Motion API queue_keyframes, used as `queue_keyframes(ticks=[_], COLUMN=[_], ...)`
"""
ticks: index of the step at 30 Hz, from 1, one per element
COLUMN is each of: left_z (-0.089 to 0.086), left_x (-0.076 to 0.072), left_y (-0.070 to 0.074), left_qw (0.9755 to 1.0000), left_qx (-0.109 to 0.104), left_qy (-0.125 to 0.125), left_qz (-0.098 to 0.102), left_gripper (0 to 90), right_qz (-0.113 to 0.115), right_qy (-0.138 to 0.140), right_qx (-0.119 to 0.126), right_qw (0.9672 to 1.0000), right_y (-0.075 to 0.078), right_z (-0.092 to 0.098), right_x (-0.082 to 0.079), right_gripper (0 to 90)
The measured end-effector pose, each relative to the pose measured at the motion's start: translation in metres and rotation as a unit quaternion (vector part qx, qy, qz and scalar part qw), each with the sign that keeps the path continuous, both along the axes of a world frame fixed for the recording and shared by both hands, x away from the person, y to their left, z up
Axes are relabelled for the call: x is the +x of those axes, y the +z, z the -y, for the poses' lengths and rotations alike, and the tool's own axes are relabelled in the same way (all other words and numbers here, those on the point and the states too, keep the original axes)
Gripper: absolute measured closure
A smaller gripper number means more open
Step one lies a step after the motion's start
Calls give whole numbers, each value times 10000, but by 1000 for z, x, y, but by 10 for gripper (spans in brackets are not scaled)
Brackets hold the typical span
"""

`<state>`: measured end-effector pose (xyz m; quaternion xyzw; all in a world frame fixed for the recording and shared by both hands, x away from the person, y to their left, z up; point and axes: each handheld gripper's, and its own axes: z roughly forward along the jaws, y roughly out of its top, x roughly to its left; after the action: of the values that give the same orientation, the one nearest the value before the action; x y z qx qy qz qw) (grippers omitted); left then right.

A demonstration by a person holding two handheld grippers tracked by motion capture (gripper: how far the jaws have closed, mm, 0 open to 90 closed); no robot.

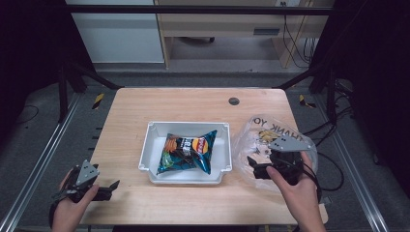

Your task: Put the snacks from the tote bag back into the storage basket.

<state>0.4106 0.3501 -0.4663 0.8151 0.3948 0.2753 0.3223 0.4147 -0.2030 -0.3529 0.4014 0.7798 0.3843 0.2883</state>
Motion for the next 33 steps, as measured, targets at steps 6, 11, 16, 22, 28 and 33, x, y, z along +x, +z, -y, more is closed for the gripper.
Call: queue_keyframes(ticks=[6,11,16,22,28,33], left_z=[1,1,1,1,1,1], left_x=[0,0,0,0,0,0], left_y=[0,-1,-1,-1,-1,-1], left_qw=[10000,10000,10000,10000,10000,10000], left_qx=[-10,-16,-10,-12,-1,16], left_qy=[-4,-1,-6,-2,-11,-14], left_qz=[-3,-1,-3,-4,-17,-24], left_gripper=[34,34,34,33,33,32], right_qz=[-51,-150,-295,-415,-547,-617], right_qy=[-105,-162,-173,-115,-9,-3], right_qx=[37,30,6,-99,-186,-208], right_qw=[9999,9998,9994,9990,9983,9979], right_y=[-14,-29,-43,-58,-73,-83], right_z=[6,9,9,4,-3,-8], right_x=[-5,-8,-9,-8,-5,-1], right_gripper=[52,57,61,66,81,80])
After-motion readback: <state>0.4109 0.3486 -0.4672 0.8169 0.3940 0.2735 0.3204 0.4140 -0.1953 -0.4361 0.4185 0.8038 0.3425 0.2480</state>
